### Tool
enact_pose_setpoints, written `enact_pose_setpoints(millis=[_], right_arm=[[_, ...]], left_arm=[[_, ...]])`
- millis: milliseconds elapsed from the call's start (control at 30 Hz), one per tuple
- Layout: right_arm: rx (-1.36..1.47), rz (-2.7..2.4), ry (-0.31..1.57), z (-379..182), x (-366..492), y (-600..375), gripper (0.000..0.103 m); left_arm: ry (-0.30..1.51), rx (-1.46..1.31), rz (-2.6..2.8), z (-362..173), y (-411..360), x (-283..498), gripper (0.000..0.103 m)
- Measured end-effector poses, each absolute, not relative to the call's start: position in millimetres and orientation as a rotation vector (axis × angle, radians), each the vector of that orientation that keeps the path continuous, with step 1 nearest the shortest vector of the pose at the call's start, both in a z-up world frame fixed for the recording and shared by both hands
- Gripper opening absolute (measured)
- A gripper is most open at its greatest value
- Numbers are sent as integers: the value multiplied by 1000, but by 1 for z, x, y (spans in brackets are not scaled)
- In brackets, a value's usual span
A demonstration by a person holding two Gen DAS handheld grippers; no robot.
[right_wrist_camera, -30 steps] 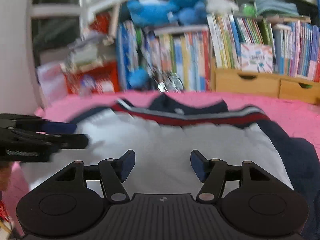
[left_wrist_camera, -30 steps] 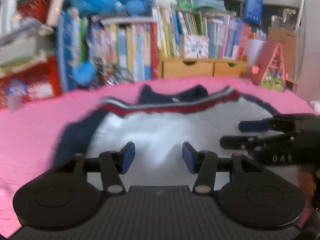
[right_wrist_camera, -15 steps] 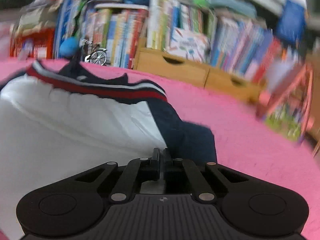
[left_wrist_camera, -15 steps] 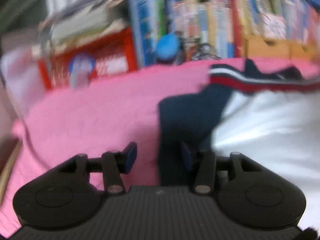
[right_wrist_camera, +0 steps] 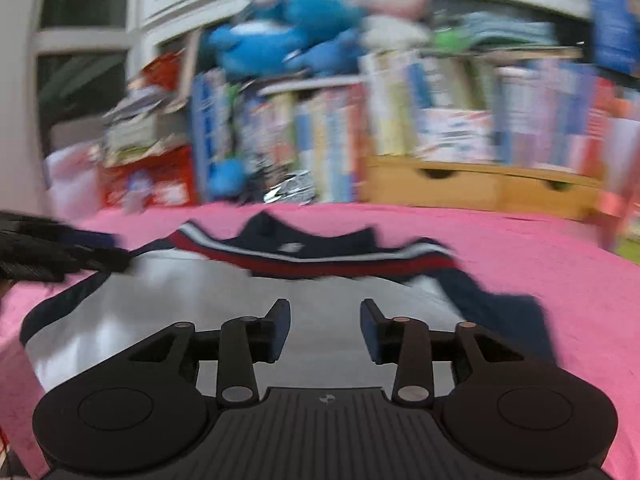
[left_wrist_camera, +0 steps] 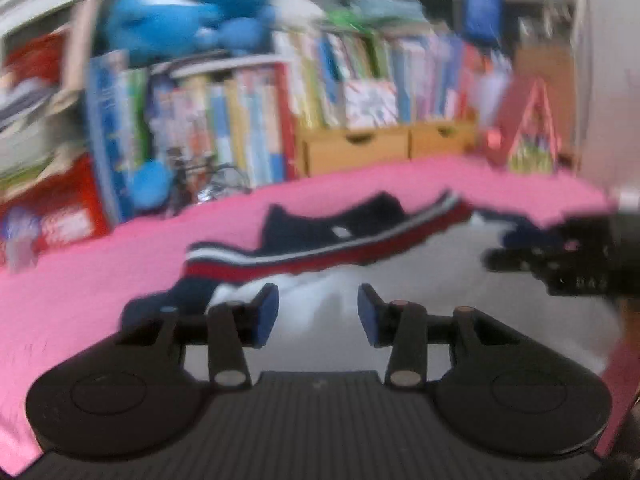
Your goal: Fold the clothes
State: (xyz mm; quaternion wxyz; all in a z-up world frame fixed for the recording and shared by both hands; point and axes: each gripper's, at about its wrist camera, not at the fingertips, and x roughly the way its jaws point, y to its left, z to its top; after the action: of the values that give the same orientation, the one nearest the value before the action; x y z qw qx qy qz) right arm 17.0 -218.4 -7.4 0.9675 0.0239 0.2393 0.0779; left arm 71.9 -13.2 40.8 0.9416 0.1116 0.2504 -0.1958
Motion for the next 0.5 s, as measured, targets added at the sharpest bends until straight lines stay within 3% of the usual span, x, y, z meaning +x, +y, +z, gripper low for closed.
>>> enact_pose_setpoints(millis=[233, 267, 400, 500], right_arm=[[67, -47, 669, -23, 99, -294, 41], [75, -89, 677, -28, 103, -304, 36], [77, -156, 659, -35, 98, -308, 37], [12, -201, 590, -18, 78, -274, 45]], left_arm=[[600, 282, -82, -6, 27, 143, 34], [613, 237, -88, -8, 38, 146, 34], [612, 264, -67, -11, 35, 145, 32], [606, 299, -58, -13, 28, 143, 31]])
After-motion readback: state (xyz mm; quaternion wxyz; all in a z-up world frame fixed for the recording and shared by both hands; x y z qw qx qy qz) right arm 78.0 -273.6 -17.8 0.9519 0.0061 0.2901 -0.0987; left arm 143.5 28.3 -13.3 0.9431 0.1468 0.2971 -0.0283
